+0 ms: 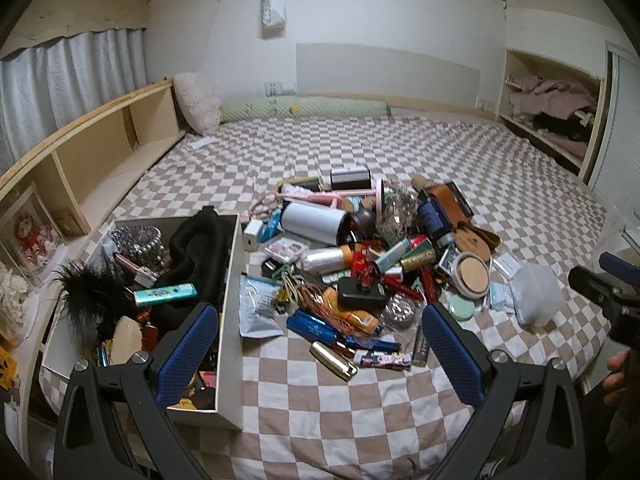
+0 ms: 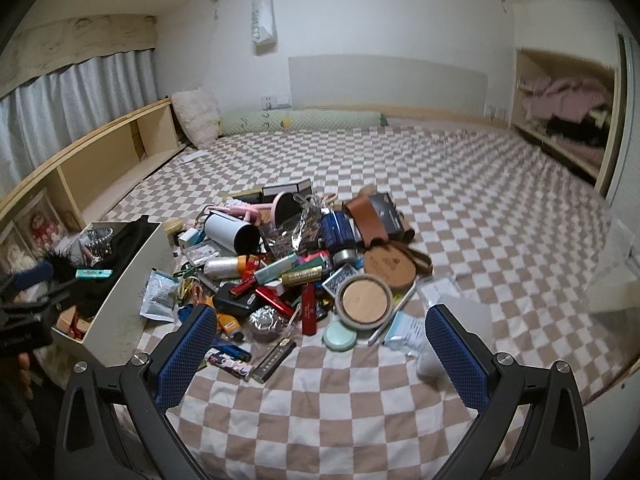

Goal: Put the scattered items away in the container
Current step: 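Lower the right gripper onto the black lighter and close it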

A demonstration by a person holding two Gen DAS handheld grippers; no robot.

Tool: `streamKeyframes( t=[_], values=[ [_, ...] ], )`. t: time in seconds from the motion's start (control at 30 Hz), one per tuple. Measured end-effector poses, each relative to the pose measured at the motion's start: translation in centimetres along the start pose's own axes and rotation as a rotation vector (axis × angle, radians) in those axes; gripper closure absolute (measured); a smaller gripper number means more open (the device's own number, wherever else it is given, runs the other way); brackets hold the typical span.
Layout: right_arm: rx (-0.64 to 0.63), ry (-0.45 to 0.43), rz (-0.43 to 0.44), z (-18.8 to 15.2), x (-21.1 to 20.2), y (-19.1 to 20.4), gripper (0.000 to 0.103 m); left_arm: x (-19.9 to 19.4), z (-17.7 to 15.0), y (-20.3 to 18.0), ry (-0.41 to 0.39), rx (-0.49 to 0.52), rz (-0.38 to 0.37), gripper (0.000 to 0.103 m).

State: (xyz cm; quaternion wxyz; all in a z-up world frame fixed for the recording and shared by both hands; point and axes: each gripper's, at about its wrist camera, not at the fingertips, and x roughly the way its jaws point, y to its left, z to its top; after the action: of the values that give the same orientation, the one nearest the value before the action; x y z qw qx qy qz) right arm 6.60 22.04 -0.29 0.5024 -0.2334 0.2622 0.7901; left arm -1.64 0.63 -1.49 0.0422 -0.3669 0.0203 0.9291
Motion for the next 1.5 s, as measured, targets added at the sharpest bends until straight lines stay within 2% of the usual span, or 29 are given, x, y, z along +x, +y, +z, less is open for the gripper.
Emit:
streamKeyframes(
  t=[0.33,0.5,0.63,0.77,0.87,1.03,1.23,1.37,1.43,1.5],
  values=[
    [0.073,0.156,0.029,-0.5,2.8,-1.3,0.000,2.8,-0.2,-1.0,0.144,-0.004,-0.073,0.000],
    [0.080,0.232,0.059,-0.9,4.1,-1.2,0.000,4.3,-0.2,-2.1,0.216,0.066,-0.078,0.000],
    [0.091,0.283,0.086,-1.2,4.9,-1.2,0.000,5.6,0.0,-3.1,0.285,0.121,-0.120,0.000],
    [0.097,0.326,0.090,-1.1,5.8,-1.5,0.000,6.9,0.2,-4.1,0.312,0.175,-0.098,0.000],
    [0.156,0.353,0.096,-1.0,6.6,-2.5,0.000,8.1,0.4,-4.3,0.347,0.185,-0.100,0.000],
    [0.149,0.447,0.092,-1.3,9.3,-2.2,0.000,10.4,0.2,-4.6,0.410,0.198,-0.090,0.000],
    [0.141,0.560,0.087,-1.8,12.6,-1.9,0.000,13.4,-0.1,-4.2,0.475,0.166,-0.078,0.000],
    [0.157,0.649,0.106,-2.6,15.2,-1.5,0.000,15.2,-0.9,-3.7,0.525,0.162,-0.044,0.000],
    [0.157,0.676,0.129,-2.9,16.3,-1.1,0.004,15.9,-1.3,-3.5,0.545,0.158,-0.036,0.000],
    [0.151,0.694,0.137,-3.0,17.1,-0.6,0.014,16.6,-1.6,-3.2,0.571,0.145,-0.032,0.000]
  ],
)
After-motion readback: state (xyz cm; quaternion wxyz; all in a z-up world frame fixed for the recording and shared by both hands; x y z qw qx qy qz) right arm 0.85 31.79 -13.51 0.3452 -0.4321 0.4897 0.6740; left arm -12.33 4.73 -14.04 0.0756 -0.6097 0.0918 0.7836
